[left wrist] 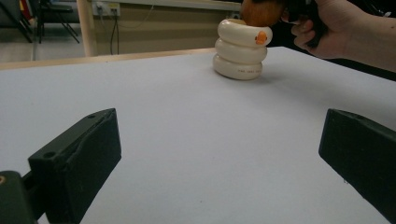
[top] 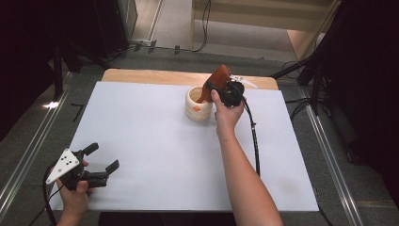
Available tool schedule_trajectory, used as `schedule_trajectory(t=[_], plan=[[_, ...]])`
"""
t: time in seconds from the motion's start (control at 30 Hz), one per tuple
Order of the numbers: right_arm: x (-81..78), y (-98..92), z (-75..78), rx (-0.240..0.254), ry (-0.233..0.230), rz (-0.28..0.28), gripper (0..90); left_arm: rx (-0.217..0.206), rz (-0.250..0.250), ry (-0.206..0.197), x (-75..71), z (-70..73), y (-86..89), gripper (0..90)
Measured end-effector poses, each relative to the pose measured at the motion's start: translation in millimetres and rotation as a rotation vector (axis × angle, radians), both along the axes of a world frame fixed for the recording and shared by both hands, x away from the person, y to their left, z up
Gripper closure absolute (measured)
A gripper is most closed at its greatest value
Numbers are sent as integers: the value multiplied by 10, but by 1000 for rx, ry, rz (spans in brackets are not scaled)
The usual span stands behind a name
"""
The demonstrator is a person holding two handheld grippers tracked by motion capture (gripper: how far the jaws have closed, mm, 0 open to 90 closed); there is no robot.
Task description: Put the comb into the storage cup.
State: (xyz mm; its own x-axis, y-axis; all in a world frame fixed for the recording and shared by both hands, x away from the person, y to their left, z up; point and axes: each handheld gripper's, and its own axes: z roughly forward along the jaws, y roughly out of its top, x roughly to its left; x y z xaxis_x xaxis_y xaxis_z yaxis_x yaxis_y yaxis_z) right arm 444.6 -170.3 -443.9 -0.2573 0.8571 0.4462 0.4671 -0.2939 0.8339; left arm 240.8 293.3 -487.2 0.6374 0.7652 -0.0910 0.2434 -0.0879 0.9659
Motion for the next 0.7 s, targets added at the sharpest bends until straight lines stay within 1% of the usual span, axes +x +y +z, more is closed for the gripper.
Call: schedule_trajectory(t=[0.13,0.27,0.33,0.43,0.57,0.63,0.7], plan=[[-5,-17,7,5,8,-7,348,-1,1,0,0,0,0,0],[-7,-35,-3,-14,10,3,313,1,0,-1,1,-1,-1,0],[-10,-36,3,-11,11,10,290,3,-1,-1,2,0,-1,0],[-21,-34,18,-20,-2,13,234,4,0,-1,1,0,-2,0],[-40,-35,39,-16,-12,28,155,3,-1,-2,0,-1,-3,0],[-53,-34,50,-37,-22,31,105,4,-2,-2,1,0,-2,0],[-69,-26,63,-57,-27,34,90,3,-3,-2,1,-1,-2,0]])
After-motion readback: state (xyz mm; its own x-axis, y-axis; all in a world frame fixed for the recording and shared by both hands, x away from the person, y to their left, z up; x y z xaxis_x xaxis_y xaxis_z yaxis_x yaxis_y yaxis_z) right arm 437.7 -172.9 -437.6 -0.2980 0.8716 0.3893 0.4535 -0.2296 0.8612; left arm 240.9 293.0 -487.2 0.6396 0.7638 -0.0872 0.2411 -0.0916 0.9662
